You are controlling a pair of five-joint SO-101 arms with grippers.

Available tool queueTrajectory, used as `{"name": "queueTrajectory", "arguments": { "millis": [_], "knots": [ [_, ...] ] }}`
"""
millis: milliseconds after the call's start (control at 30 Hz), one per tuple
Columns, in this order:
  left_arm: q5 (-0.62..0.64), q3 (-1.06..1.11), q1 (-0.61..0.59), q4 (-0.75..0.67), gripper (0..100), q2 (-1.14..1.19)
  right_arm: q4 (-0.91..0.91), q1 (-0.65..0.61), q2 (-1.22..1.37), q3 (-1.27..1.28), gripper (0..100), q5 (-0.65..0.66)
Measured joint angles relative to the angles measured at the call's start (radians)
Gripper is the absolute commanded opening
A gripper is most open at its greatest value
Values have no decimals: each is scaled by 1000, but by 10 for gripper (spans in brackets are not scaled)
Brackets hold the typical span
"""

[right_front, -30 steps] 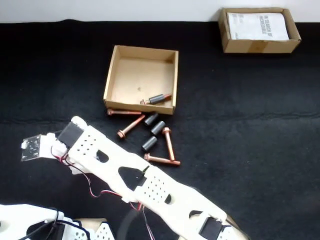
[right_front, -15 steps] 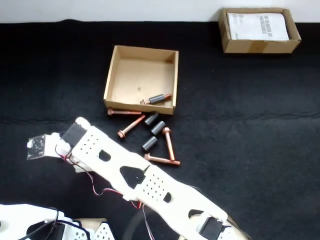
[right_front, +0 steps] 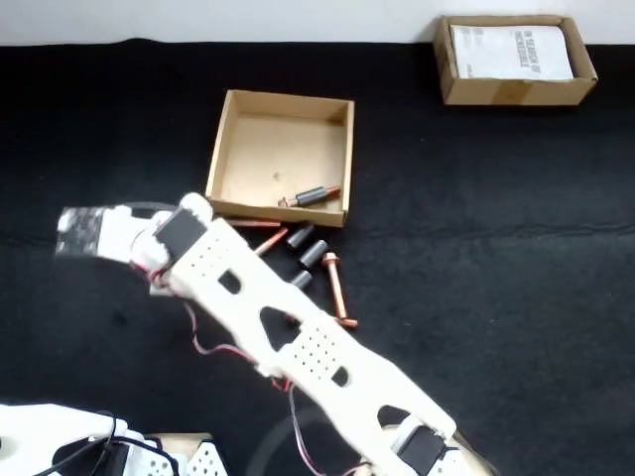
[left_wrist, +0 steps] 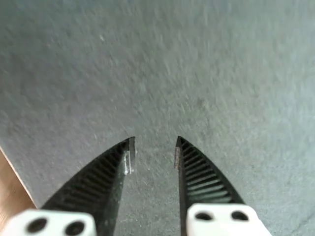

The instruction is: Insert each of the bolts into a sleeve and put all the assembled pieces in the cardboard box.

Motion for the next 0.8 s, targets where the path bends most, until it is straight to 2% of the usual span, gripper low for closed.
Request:
{"name": "queueTrajectory", "arguments": {
  "millis": [200, 400, 600, 733, 800],
  "knots": [
    [-2, -52, 158, 180, 146, 0, 0, 86, -216, -3, 8, -32],
    [-2, -75, 339, 210, 146, -9, 0, 172, -508, 97, 8, -89],
    [2, 5, 583, 213, 146, -167, 0, 293, -830, 325, 8, -180],
    [2, 133, 781, 213, 146, -313, 0, 376, -1056, 546, 8, -232],
    [41, 221, 884, 213, 148, -379, 0, 408, -1172, 678, 8, -244]
  ]
}}
